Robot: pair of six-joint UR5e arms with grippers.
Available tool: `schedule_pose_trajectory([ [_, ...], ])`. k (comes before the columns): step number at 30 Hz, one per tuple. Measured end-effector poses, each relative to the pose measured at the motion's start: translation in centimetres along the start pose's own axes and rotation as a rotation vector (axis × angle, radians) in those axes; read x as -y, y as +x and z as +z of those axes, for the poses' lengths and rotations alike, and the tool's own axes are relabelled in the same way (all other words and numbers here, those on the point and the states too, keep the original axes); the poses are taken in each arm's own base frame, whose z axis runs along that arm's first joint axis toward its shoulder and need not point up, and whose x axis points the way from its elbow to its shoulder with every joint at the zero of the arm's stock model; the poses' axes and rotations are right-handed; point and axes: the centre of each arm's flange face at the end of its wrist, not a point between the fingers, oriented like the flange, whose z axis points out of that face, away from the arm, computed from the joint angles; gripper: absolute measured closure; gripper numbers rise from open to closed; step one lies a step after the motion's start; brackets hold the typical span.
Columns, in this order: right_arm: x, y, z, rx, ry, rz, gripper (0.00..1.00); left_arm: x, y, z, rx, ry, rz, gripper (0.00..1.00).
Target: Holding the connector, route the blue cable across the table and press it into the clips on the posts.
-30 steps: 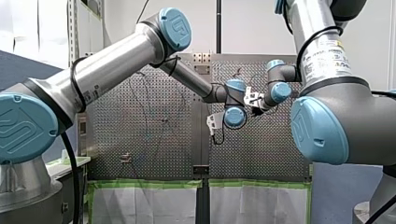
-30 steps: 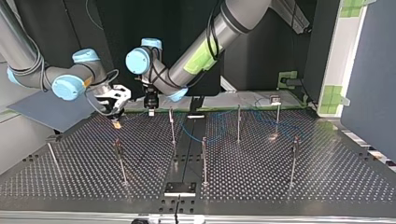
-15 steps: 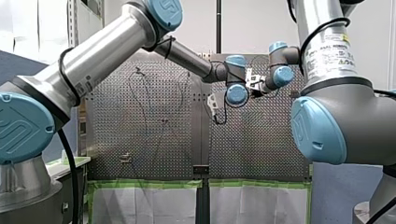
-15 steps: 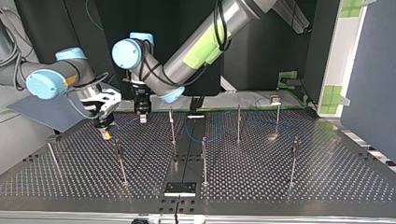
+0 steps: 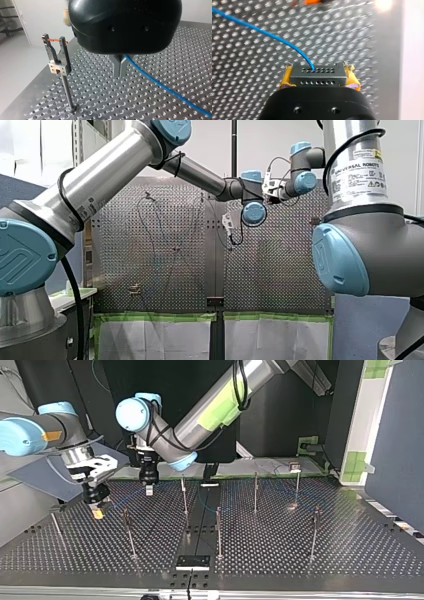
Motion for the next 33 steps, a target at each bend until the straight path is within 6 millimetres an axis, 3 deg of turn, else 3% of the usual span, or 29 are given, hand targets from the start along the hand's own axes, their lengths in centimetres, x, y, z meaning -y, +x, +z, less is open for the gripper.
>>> schedule_pose_trajectory([
  [5, 0.8, 1.0, -0.5, -0.015, 0.01, -0.007, 1.0, 0.5, -1.1, -0.1, 0.02, 0.008, -0.018, 1.0],
  [17, 0.6, 1.2, -0.6, -0.018, 0.007, -0.011, 1.0, 1.1, -3.4, 0.9, 0.103, 0.029, -0.041, 1.0],
  [25, 0.4, 1.3, -0.4, -0.03, 0.01, -0.014, 1.0, 1.7, -5.5, 2.8, 0.157, 0.081, -0.03, 1.0],
  [33, 0.3, 1.2, -0.2, -0.036, 0.029, -0.011, 1.0, 0.8, -6.4, 4.7, 0.165, 0.119, -0.018, 1.0],
])
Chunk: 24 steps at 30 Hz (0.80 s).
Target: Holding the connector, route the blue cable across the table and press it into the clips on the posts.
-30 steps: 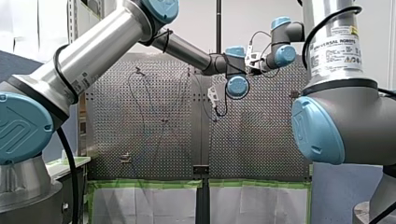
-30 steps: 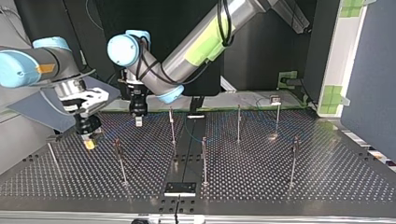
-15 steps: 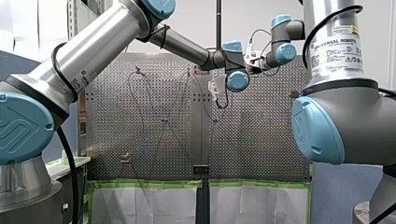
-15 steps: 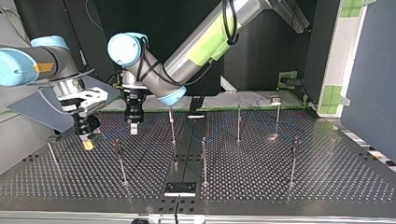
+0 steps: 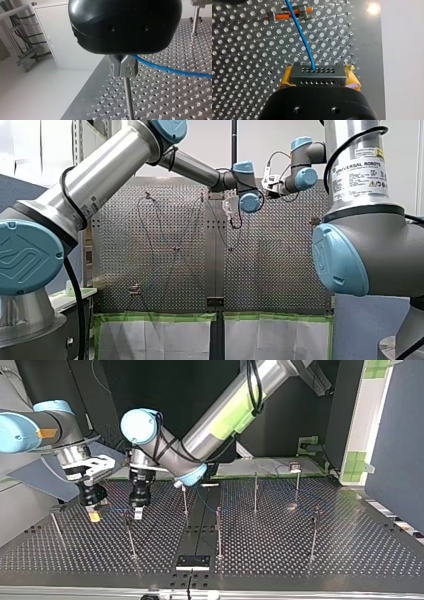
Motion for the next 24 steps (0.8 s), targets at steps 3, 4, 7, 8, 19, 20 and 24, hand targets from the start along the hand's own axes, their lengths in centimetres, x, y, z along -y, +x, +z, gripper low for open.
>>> schedule_pose_trajectory([
  [3, -0.1, 0.0, 0.1, -0.002, 0.001, 0.004, 1.0, -1.0, 0.1, 0.7, -0.009, 0.005, 0.006, 1.0],
  [4, -0.2, -0.1, 0.1, -0.002, 0.001, 0.006, 1.0, -1.3, 0.1, 1.0, -0.013, 0.006, 0.007, 1.0],
  [7, -0.4, -0.1, 0.1, -0.003, -0.002, 0.012, 1.0, -2.1, 0.3, 1.6, -0.02, 0.011, 0.009, 1.0],
  [8, -0.4, -0.1, 0.1, -0.003, -0.003, 0.014, 1.0, -2.3, 0.3, 1.7, -0.019, 0.012, 0.008, 1.0],
  [19, -1.7, -0.8, 1.0, -0.005, -0.013, 0.03, 1.0, -3.9, 0.9, 3.5, -0.009, 0.055, 0.011, 1.0],
  [20, -1.9, -0.9, 1.1, -0.004, -0.014, 0.031, 1.0, -4.0, 1.1, 3.7, -0.01, 0.06, 0.012, 1.0],
  [24, -2.3, -0.9, 1.5, -0.007, -0.017, 0.036, 1.0, -4.8, 2.3, 4.1, -0.021, 0.067, 0.021, 1.0],
])
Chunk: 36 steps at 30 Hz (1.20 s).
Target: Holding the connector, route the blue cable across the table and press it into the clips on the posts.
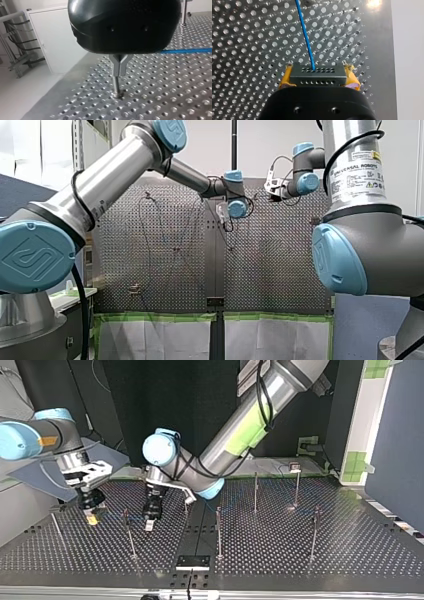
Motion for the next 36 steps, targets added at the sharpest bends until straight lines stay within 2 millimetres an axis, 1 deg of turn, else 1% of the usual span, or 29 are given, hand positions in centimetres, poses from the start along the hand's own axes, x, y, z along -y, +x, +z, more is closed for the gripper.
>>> schedule_pose_trajectory([
  [2, -0.2, 0.1, 0.1, -0.002, -0.002, 0.002, 1.0, -0.3, 0.5, 0.1, -0.005, -0.001, 0.004, 1.0],
  [3, -0.3, 0.1, 0.1, -0.003, -0.003, 0.003, 1.0, -0.5, 0.6, 0.2, -0.007, -0.002, 0.006, 0.98],
  [4, -0.4, 0.1, 0.1, -0.003, -0.004, 0.004, 1.0, -0.6, 0.7, 0.2, -0.01, -0.003, 0.007, 0.98],
  [5, -0.4, 0.1, 0.1, -0.003, -0.006, 0.004, 1.0, -0.7, 0.8, 0.2, -0.012, -0.004, 0.009, 0.87],
  [6, -0.5, 0.1, 0.1, -0.003, -0.007, 0.005, 1.0, -0.7, 0.9, 0.2, -0.016, -0.004, 0.011, 0.71],
  [7, -0.5, 0.1, 0.1, -0.003, -0.007, 0.005, 1.0, -0.7, 0.9, 0.1, -0.02, -0.004, 0.012, 0.71],
  [8, -0.6, 0.1, 0.1, -0.003, -0.008, 0.005, 1.0, -0.6, 1.0, 0.0, -0.025, -0.005, 0.013, 0.58],
  [9, -0.6, 0.1, 0.1, -0.002, -0.008, 0.005, 1.0, -0.6, 1.1, -0.1, -0.034, -0.005, 0.015, 0.34],
  [10, -0.6, 0.1, 0.1, -0.002, -0.008, 0.005, 1.0, -0.5, 1.1, -0.3, -0.04, -0.005, 0.016, 0.34],
  [12, -0.6, 0.1, 0.1, -0.001, -0.008, 0.004, 1.0, -0.2, 1.3, -0.6, -0.055, -0.008, 0.015, 0.02],
  [22, -0.6, 0.1, 0.1, 0.002, -0.008, 0.005, 1.0, 0.8, 1.8, -2.6, -0.113, -0.06, 0.021, 0.02],
  [26, -0.7, 0.1, 0.1, 0.001, -0.01, 0.007, 1.0, 0.9, 1.9, -3.2, -0.134, -0.085, 0.021, 0.02],
  [29, -0.8, 0.1, 0.1, 0.0, -0.012, 0.008, 1.0, 1.6, 1.7, -4.4, -0.154, -0.099, 0.011, 0.02],
  [33, -1.1, 0.2, 0.0, -0.001, -0.016, 0.008, 1.0, 3.5, 1.2, -6.6, -0.184, -0.111, -0.014, 0.02],
  [36, -1.2, 0.1, 0.0, 0.0, -0.018, 0.008, 1.0, 4.8, 1.4, -8.3, -0.21, -0.119, -0.028, 0.02],
])
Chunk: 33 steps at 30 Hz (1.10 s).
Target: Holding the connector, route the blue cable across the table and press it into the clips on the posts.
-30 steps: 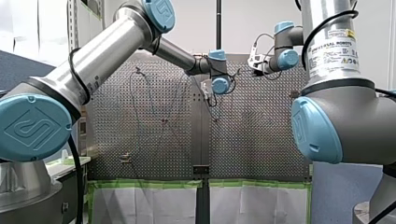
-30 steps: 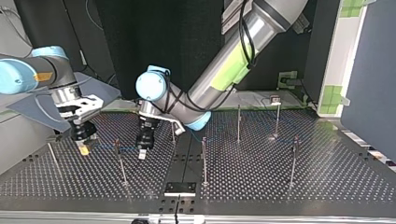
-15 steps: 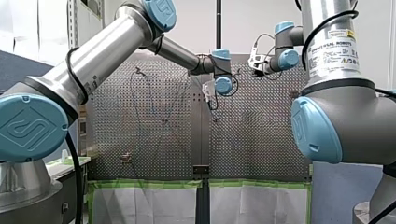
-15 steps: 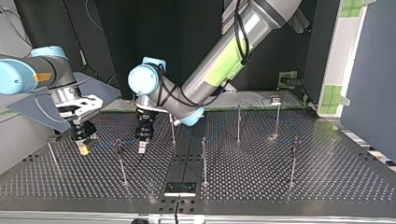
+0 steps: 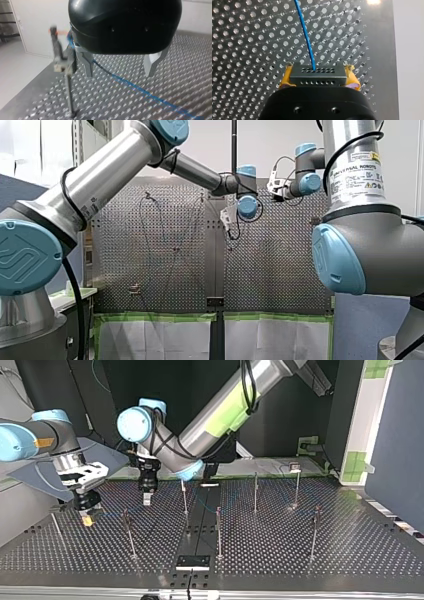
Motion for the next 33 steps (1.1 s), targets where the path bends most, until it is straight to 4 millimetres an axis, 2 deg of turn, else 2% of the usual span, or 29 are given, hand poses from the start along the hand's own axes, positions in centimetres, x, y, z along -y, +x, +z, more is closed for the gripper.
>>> schedule_pose_trajectory([
  [11, -0.1, -0.1, 0.0, 0.001, 0.0, 0.0, 1.0, 2.8, 2.2, -6.5, -0.093, -0.029, -0.023, 0.02],
  [21, -0.1, -0.1, 0.0, 0.003, 0.0, 0.001, 1.0, 4.4, 0.8, -12.8, -0.111, -0.032, -0.036, 0.02],
  [24, -0.1, -0.1, 0.0, 0.002, 0.0, 0.001, 1.0, 4.5, -0.1, -13.6, -0.099, -0.012, -0.061, 0.02],
  [33, -0.1, -0.2, 0.1, 0.004, -0.001, 0.002, 1.0, 4.1, -2.8, -14.5, -0.068, 0.065, -0.196, 0.02],
])
